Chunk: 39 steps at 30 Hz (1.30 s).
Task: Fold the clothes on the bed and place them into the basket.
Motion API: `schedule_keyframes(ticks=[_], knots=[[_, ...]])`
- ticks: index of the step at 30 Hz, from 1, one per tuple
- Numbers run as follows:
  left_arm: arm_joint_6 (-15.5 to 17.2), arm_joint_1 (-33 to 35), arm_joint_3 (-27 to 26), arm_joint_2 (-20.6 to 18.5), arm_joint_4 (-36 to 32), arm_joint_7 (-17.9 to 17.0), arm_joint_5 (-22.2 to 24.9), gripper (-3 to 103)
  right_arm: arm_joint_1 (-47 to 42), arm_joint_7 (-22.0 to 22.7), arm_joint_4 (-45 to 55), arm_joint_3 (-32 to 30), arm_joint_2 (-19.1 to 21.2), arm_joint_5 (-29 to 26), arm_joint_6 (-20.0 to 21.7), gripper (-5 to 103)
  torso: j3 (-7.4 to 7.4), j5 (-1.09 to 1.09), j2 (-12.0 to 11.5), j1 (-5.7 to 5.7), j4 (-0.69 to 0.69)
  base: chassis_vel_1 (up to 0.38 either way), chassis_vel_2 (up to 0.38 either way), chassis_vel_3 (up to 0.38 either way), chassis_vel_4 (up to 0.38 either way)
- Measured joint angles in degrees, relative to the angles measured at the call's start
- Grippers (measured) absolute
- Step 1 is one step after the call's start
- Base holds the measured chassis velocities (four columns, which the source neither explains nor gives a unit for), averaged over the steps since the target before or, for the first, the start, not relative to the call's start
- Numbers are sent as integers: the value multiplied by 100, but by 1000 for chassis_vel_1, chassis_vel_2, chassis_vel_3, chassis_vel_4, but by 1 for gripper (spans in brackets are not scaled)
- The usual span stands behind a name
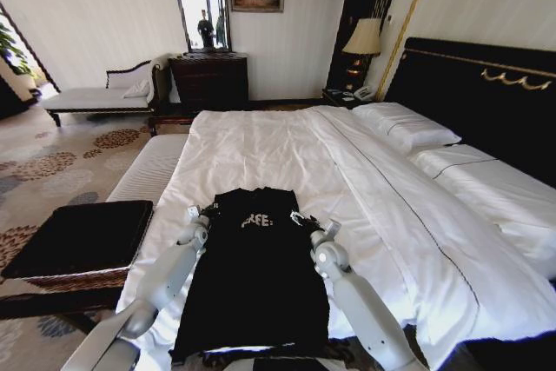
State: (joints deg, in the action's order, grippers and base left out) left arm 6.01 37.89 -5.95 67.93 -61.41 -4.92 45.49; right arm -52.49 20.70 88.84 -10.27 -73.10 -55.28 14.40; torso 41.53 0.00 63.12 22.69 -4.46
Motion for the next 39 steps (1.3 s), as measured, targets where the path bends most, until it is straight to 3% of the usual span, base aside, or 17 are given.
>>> schedule_keyframes(ticks=[4, 7, 8, 12, 26, 30, 32, 33, 34, 39], knots=[[-8, 14, -1, -5, -32, 4, 16, 2, 499, -242, -524, 17, 5, -587, 344, 100, 0, 0, 0, 0, 0, 0, 0, 0, 0], [-7, 46, -5, -31, -105, 4, 114, 2, 1192, -767, -1350, 91, -26, -828, 412, 100, 0, 0, 0, 1, 1, 0, 0, 0, 0], [-7, 46, -5, -31, -105, 4, 114, 2, 1192, -767, -1350, 91, -26, -828, 412, 100, 0, 0, 0, 1, 1, 0, 0, 0, 0], [14, 82, 3, -59, -186, 3, 176, 2, 1728, -1492, -2340, 266, -22, -522, 354, 100, 1, 0, 0, 1, 1, 0, 0, 0, 0], [25, 9, 45, -67, -128, 26, 254, 2, 2277, -2127, -3666, 419, -167, -119, 111, 102, 0, 0, 0, 0, 1, 0, 0, 0, 0], [27, -58, 92, -32, -52, 41, 275, 2, 2404, -2273, -3924, 419, -226, -114, 34, 84, 0, 0, 1, 0, 0, 0, 0, 0, 0], [28, -76, 104, -26, -34, 47, 282, 2, 2443, -2330, -4024, 419, -245, -114, -27, 84, 0, 0, 0, 0, 0, 0, 0, 0, 0], [30, -95, 113, -22, -17, 56, 292, 2, 2501, -2394, -4168, 419, -270, -114, -80, 73, 0, 0, 1, 0, 0, 0, 0, 0, 0], [32, -109, 121, -21, -4, 64, 299, 2, 2547, -2450, -4284, 419, -286, -112, -119, 73, 0, 0, 1, 0, 0, 0, 0, 0, 0], [32, -158, 137, -11, 59, 83, 327, 2, 2610, -2557, -4460, 416, -309, -97, -190, 51, 0, 0, 1, 0, 0, 0, 0, 0, 0]])
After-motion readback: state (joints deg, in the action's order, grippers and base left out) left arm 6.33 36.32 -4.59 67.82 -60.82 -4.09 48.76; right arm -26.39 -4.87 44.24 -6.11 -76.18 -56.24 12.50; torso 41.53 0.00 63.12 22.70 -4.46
